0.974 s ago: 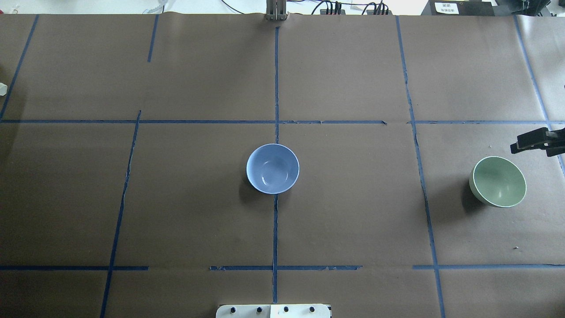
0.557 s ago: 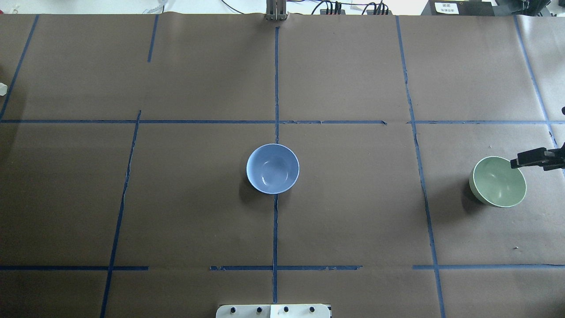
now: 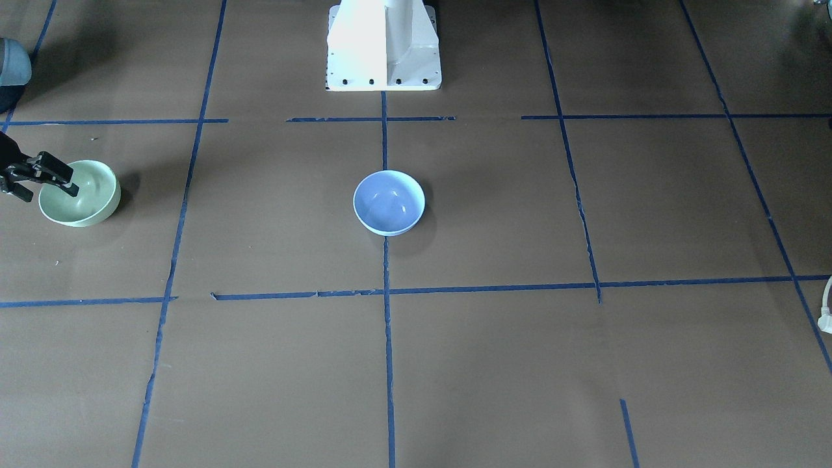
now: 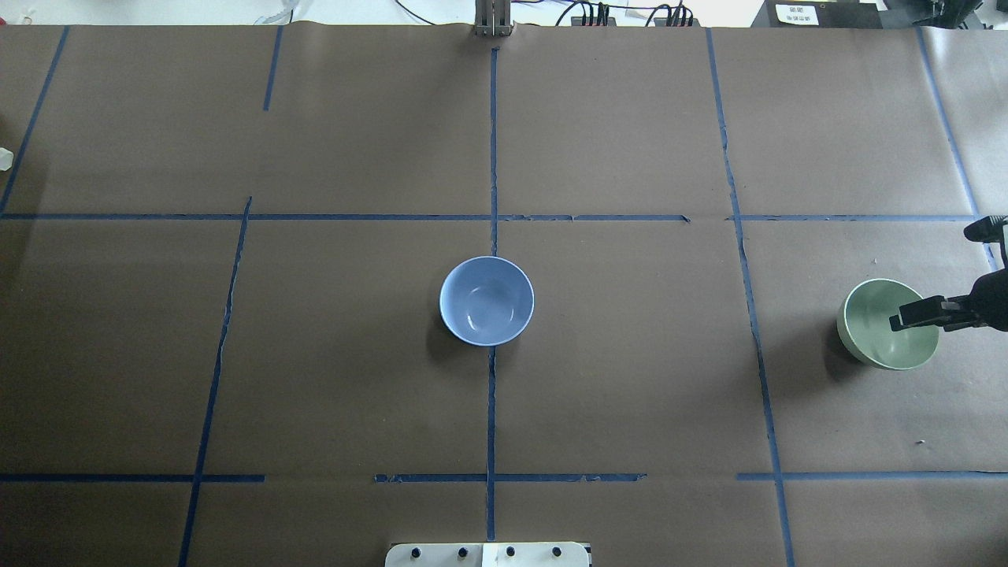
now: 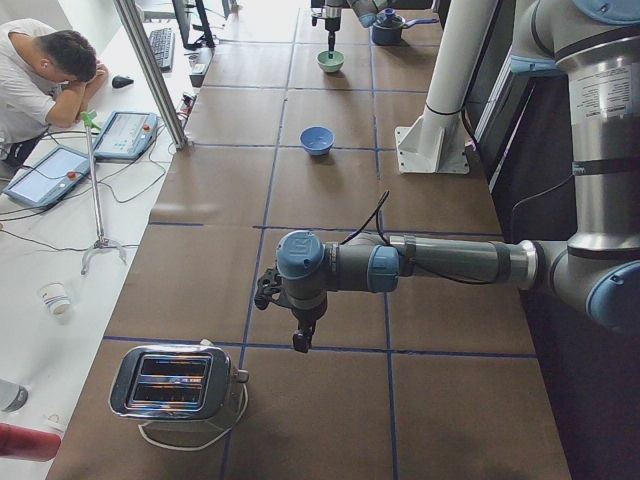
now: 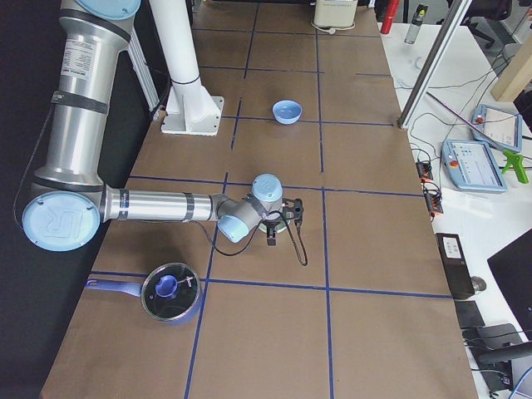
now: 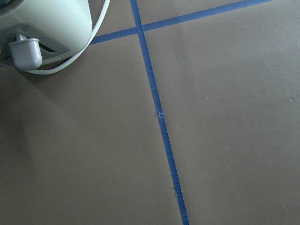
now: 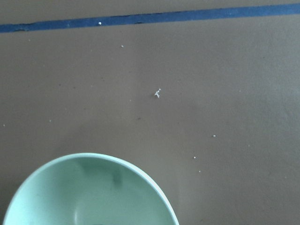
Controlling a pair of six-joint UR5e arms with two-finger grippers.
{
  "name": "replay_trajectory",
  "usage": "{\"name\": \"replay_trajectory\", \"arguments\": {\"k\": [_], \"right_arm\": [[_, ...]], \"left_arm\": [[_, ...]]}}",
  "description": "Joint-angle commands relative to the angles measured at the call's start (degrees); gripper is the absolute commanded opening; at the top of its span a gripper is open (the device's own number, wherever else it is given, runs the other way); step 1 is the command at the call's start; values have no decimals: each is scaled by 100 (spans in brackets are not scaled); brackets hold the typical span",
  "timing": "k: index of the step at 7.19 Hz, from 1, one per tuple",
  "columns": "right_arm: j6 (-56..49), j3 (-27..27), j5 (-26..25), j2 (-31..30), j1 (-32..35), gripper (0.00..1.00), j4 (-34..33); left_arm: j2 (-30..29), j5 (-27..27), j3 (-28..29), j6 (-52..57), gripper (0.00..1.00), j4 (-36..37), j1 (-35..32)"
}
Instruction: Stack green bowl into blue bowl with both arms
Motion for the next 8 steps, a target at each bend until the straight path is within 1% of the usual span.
{"name": "replay_trajectory", "arguments": {"k": [1,3,5,6,7,8], "right_arm": [[104,19,14,-6,-27,2,5],[122,115,58,-6,-18,0,5],[139,597,391,160,-18,0,-265],[226,904,636,814,78,0,-1164],[593,1142,586,1578,70,0,-2234],[1153,1153,560,2403,-148,0,-2923]], "left_arm": [[-24,-1,0,-9,100,0,0],[-42,-1,-8,-9,100,0,0],[-42,-19,-17,-1,100,0,0],[-42,-27,-17,-1,100,0,0],[-42,-36,-8,-18,100,0,0],[-42,-36,-61,-331,100,9,0]]}}
